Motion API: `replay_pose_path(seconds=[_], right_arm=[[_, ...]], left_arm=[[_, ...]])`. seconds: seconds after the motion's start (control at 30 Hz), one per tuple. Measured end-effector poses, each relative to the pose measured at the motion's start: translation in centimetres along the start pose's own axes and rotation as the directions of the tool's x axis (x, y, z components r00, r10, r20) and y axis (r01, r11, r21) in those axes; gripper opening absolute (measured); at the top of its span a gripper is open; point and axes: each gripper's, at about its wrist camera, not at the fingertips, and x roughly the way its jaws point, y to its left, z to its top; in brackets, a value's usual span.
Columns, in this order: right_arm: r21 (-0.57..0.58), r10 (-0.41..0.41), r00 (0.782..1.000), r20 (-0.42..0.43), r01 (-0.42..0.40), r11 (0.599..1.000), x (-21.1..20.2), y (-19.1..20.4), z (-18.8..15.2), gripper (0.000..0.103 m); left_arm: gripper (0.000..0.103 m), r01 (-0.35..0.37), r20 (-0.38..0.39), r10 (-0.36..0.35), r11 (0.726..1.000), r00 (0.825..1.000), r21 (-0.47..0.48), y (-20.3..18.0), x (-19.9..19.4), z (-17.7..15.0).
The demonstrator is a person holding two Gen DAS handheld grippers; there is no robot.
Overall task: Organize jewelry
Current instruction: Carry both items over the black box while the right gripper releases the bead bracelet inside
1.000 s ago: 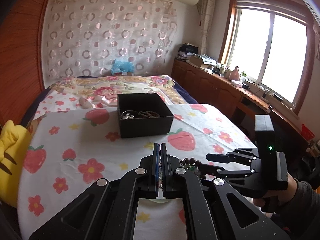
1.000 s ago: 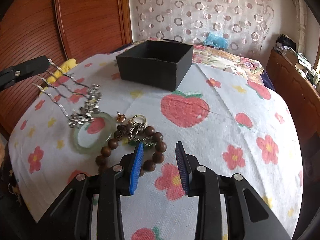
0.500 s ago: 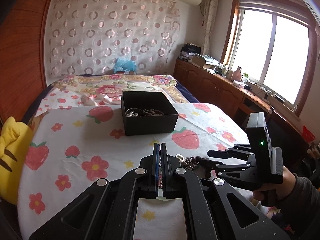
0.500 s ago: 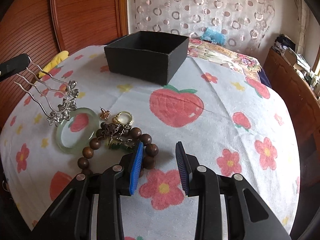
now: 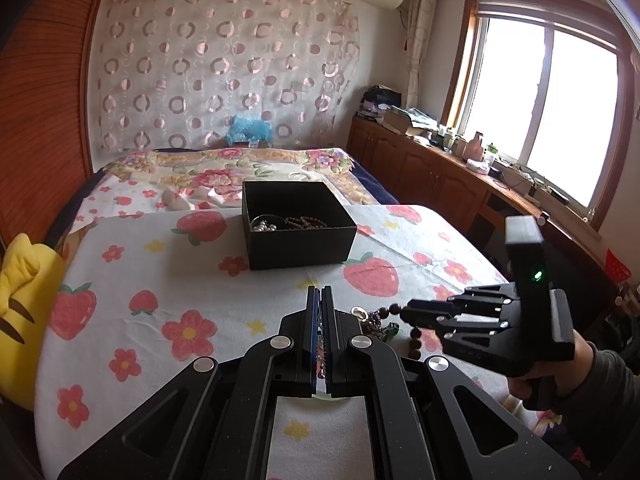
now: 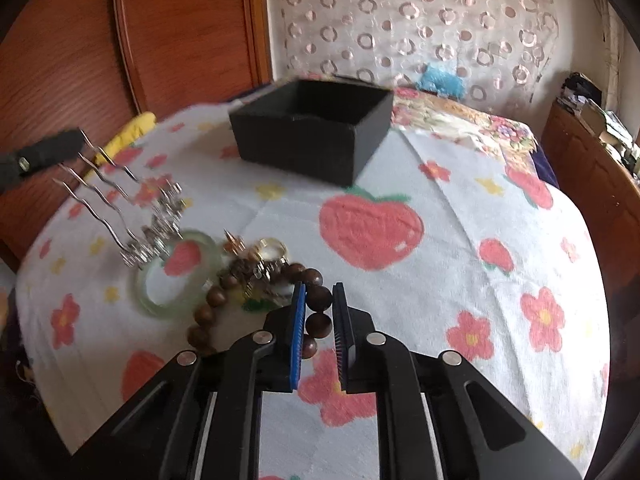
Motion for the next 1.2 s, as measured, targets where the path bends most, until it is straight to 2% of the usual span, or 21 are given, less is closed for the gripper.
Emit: replay_pose_path(seconds=[0.27, 0.67, 1.03, 1.2], right_arm=[[-0.026, 0.051, 0.992, 0.117, -0.048, 0.999, -3.5, 1.1, 2.3, 0.015], [-0.057, 0.087, 0.973, 0.212, -0.077, 0.995, -8.2, 2.2, 5.0, 0.015], [-0.069, 0.072, 0.964, 0.255, -0.056, 0.996, -10.0, 2.1, 6.6, 0.015], [-0.064, 0.049, 0.967, 0.252, -0.034, 0.997, -9.5, 1.4, 7.3, 0.015]], left_arm=[[0.001, 0.000, 0.004, 0.000, 1.000, 1.000, -0.001, 0.0, 0.2, -0.3], [0.001, 0.000, 0.015, 0.000, 1.000, 1.000, -0.004, 0.3, -0.2, 0.3], [0.001, -0.005, 0.036, 0.005, 1.000, 0.999, 0.009, -0.1, -0.5, 1.5], [0.001, -0.006, 0.047, 0.005, 0.999, 0.999, 0.031, -0.5, -0.3, 2.5]])
